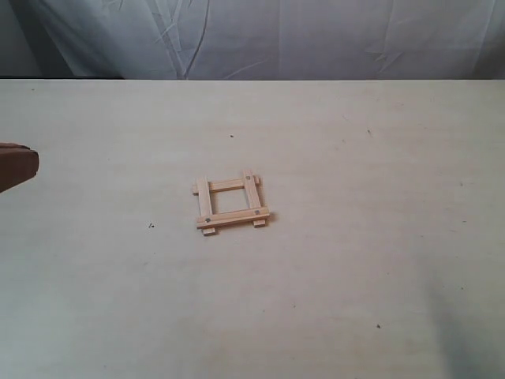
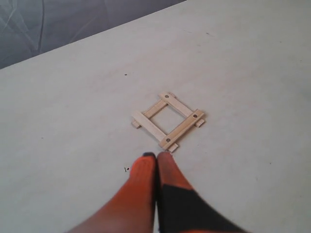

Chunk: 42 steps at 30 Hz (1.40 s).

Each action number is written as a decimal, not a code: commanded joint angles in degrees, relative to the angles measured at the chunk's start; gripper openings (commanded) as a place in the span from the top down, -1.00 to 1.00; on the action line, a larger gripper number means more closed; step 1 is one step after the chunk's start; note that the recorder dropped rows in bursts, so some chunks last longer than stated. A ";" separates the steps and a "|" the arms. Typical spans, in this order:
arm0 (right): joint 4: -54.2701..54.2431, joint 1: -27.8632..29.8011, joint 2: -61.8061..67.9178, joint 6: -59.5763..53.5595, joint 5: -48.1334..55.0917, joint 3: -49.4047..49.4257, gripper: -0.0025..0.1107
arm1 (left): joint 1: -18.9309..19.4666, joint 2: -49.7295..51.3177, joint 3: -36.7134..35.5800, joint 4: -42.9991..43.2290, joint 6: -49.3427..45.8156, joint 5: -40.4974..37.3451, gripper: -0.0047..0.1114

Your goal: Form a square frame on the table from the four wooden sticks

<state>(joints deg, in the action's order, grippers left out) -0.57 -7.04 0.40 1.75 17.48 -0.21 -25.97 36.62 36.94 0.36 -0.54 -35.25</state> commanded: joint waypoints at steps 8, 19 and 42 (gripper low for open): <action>-0.08 0.37 -0.40 -0.26 -0.24 0.21 0.96 | 14.17 -12.51 -9.52 -3.45 -0.31 4.13 0.92; -0.08 0.37 -0.40 -0.26 -0.24 0.21 0.96 | 25.90 -31.77 -25.18 -3.29 0.13 7.75 0.92; -0.08 0.37 -0.40 -0.26 -0.05 0.21 0.96 | 25.88 -36.62 -36.94 -1.60 0.00 17.86 0.92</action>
<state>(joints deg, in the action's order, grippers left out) -0.57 -7.04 0.40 1.75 17.75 -0.11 -0.19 0.31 0.24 -1.43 -0.71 -18.39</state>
